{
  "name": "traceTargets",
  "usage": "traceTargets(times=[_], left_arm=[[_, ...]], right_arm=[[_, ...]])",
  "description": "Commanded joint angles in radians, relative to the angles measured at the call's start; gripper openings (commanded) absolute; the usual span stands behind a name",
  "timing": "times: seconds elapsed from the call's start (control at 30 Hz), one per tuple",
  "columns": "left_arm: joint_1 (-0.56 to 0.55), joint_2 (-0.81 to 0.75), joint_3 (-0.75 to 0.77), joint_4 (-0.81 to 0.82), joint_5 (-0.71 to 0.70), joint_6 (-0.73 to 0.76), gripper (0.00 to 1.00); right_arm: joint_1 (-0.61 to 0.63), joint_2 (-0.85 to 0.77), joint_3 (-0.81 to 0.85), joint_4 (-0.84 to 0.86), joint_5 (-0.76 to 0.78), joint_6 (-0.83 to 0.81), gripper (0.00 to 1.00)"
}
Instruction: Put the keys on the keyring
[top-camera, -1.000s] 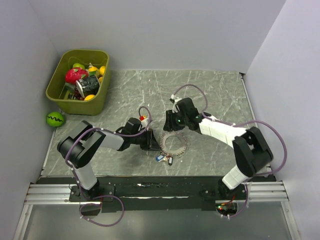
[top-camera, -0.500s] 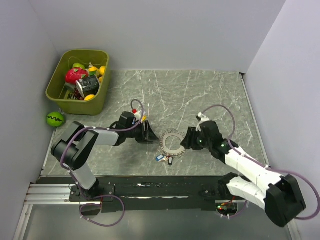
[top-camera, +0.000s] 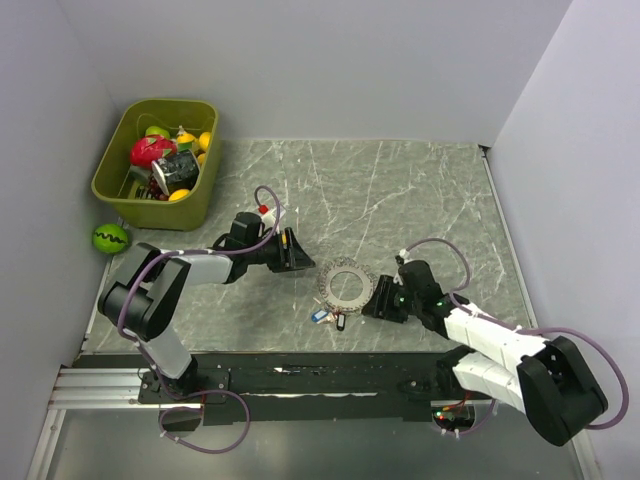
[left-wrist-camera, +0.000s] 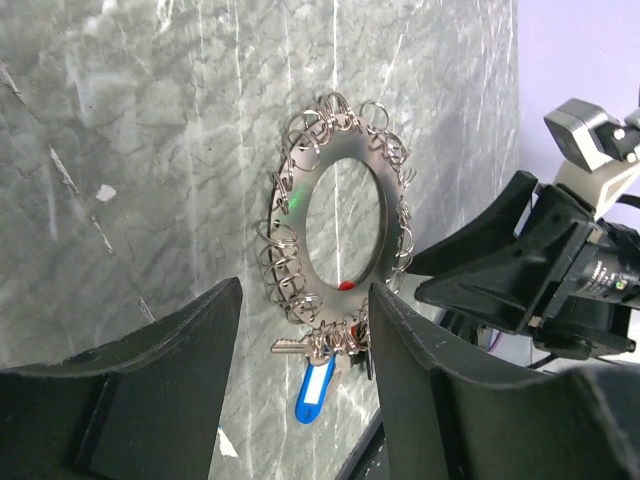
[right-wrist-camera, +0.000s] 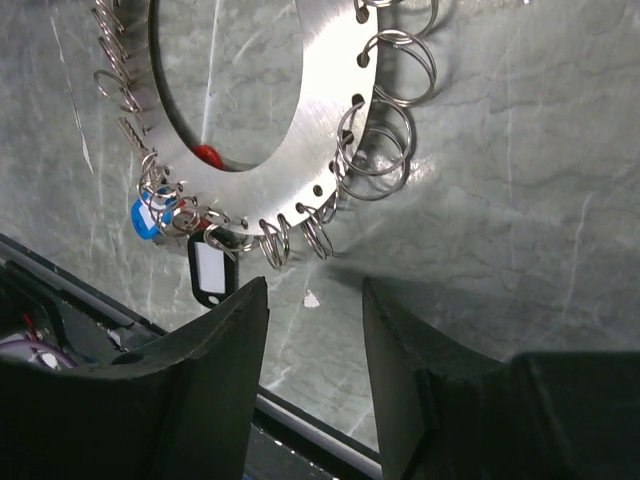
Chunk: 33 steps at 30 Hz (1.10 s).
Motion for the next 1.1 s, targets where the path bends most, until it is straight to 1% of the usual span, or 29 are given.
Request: traceTargets(times=[0.0,0.1,0.2,0.3,0.4,0.47,0.63,1.07], left_arm=[[0.002,-0.038,0.007,0.037,0.033,0.004,0.6],[0.002,-0.036,-0.001,0.045,0.039,0.0,0.59],[0.002,-0.035,-0.015,0.057,0.053,-0.005,0.59],[0.002,-0.039,-0.022,0.059,0.051,-0.006,0.6],[0.002,-0.036,-0.027,0.065,0.051,-0.009,0.6],[0.002,-0.022,-0.023,0.071,0.062,-0.014,0.59],[0.0,0.001,-0.018,0.085,0.072,-0.025,0.59],[-0.001,-0.007,-0.015,0.074,0.073,-0.023,0.59]], right_arm=[[-0.007,0.038,-0.013,0.096,0.012,0.029,0.46],[-0.007,0.076,-0.016,0.136,0.023,0.04,0.42],[-0.01,0.114,-0.022,0.156,0.027,0.049,0.34],[-0.016,0.115,-0.031,0.164,0.032,0.056,0.31],[-0.018,0.072,-0.045,0.153,0.052,0.063,0.31],[-0.022,-0.006,-0.062,0.132,0.075,0.069,0.31],[-0.026,-0.069,-0.089,0.121,0.104,0.076,0.33],[-0.033,0.078,-0.085,0.236,0.03,0.055,0.35]])
